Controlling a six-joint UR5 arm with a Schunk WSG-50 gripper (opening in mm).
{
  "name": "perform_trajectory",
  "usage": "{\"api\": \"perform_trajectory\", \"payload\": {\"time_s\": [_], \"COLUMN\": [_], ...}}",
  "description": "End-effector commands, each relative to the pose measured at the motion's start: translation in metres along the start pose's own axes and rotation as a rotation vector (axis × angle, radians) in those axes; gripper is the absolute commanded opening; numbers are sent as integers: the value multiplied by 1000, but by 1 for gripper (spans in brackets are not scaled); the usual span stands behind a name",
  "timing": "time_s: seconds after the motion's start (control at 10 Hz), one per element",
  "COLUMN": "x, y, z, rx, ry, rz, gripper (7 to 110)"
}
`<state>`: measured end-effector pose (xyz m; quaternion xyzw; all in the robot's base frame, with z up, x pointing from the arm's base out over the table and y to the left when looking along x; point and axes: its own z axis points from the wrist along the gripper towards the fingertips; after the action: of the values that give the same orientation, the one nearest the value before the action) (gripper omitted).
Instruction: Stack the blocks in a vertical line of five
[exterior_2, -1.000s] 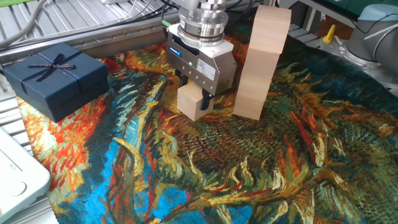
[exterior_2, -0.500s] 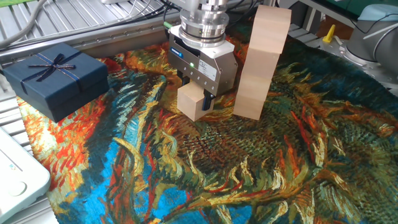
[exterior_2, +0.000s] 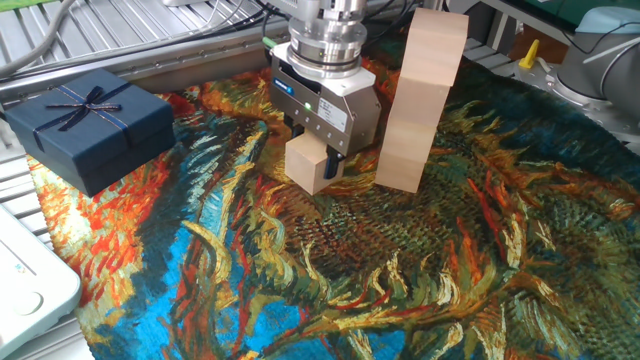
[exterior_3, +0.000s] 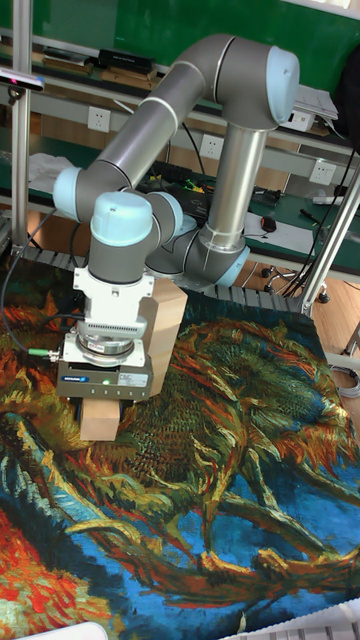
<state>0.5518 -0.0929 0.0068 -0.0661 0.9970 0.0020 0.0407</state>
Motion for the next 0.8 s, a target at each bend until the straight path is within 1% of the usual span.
{"api": "perform_trajectory", "payload": {"time_s": [0.0,0.4,0.5,0.7], "x": [-3,-4,-4,-4], "y": [0,1,1,2], "z": [0,1,1,1], "rx": [-9,-10,-10,-11], "ry": [-8,-8,-8,-6], "rz": [9,17,20,25], "gripper": [66,66,44,44]}}
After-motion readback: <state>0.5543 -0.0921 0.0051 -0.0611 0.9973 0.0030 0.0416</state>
